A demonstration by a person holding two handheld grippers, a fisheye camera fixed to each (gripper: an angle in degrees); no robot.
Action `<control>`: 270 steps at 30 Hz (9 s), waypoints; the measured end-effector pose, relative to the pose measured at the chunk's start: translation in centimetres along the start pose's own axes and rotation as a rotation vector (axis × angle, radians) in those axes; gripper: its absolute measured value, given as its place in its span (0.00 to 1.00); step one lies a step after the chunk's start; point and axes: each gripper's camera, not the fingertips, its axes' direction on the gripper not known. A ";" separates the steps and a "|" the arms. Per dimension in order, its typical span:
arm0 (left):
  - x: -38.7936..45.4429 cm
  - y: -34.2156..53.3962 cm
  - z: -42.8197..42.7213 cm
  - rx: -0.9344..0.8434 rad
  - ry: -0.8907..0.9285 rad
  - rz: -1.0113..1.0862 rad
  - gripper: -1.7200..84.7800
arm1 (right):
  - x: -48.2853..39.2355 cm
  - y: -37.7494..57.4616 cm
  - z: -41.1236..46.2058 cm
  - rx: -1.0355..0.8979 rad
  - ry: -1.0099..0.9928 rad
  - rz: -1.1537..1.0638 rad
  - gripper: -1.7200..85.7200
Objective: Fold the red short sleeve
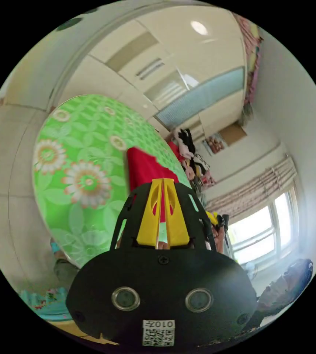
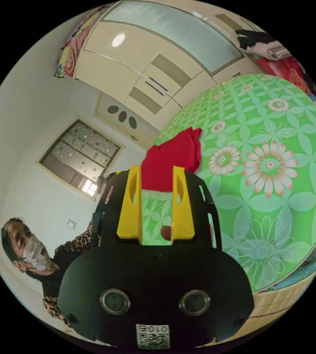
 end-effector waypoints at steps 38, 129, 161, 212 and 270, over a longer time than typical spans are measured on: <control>19.0 5.1 -7.0 -0.193 0.463 0.588 0.04 | 3.6 -15.1 14.0 -0.106 -0.261 0.311 0.16; 18.0 -20.7 17.2 -0.392 -0.306 0.259 0.04 | 4.3 -28.0 -3.7 -0.089 0.308 0.147 0.08; 11.0 7.5 -16.1 -0.303 0.262 0.313 0.02 | -16.8 -3.5 5.4 -0.857 0.067 -0.425 0.08; 18.6 -13.6 18.4 -0.438 0.001 0.324 0.02 | -15.6 -22.9 6.8 -0.204 0.645 -0.129 0.06; 22.7 29.8 2.2 -0.386 -0.755 0.980 0.03 | -15.2 14.5 -2.4 -0.009 0.448 -0.193 0.04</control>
